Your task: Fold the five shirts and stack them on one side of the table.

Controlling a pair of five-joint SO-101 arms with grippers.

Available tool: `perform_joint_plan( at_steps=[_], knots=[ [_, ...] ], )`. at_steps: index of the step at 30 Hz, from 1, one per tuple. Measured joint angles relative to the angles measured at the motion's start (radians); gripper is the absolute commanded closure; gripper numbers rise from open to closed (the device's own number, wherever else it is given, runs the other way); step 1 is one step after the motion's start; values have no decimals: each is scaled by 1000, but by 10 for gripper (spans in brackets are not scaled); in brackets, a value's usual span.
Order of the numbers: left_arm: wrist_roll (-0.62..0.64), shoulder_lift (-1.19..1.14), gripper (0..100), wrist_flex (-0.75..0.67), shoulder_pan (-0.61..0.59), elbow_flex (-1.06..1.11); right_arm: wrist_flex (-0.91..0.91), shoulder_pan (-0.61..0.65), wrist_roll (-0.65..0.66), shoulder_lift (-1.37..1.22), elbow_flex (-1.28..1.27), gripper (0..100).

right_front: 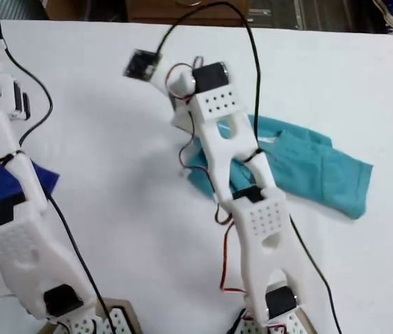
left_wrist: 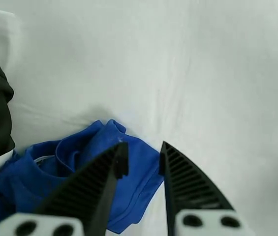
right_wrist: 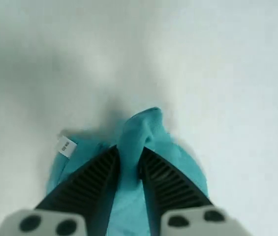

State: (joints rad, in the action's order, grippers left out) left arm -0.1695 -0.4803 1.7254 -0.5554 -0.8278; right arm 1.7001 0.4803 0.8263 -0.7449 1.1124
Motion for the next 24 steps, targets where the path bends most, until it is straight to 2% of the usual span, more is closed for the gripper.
perform_joint_plan(
  at_steps=[5, 9, 12, 17, 20, 24],
  knots=[
    [0, 0, 865, 0, 17, 94, 3, 83, -2, 203, 5, 979],
    [0, 0, 865, -6, 83, 241, 3, 86, -2, 373, 6, 979],
    [0, 0, 865, -23, 147, 333, 3, 26, -2, 463, 8, 979],
    [0, 0, 865, -28, 270, 393, 3, -175, -2, 491, 5, 978],
    [0, 0, 865, -28, 353, 393, 5, -270, -2, 466, -43, 978],
    [0, 0, 864, -28, 443, 393, 5, -333, -2, 370, -152, 978]
  ],
)
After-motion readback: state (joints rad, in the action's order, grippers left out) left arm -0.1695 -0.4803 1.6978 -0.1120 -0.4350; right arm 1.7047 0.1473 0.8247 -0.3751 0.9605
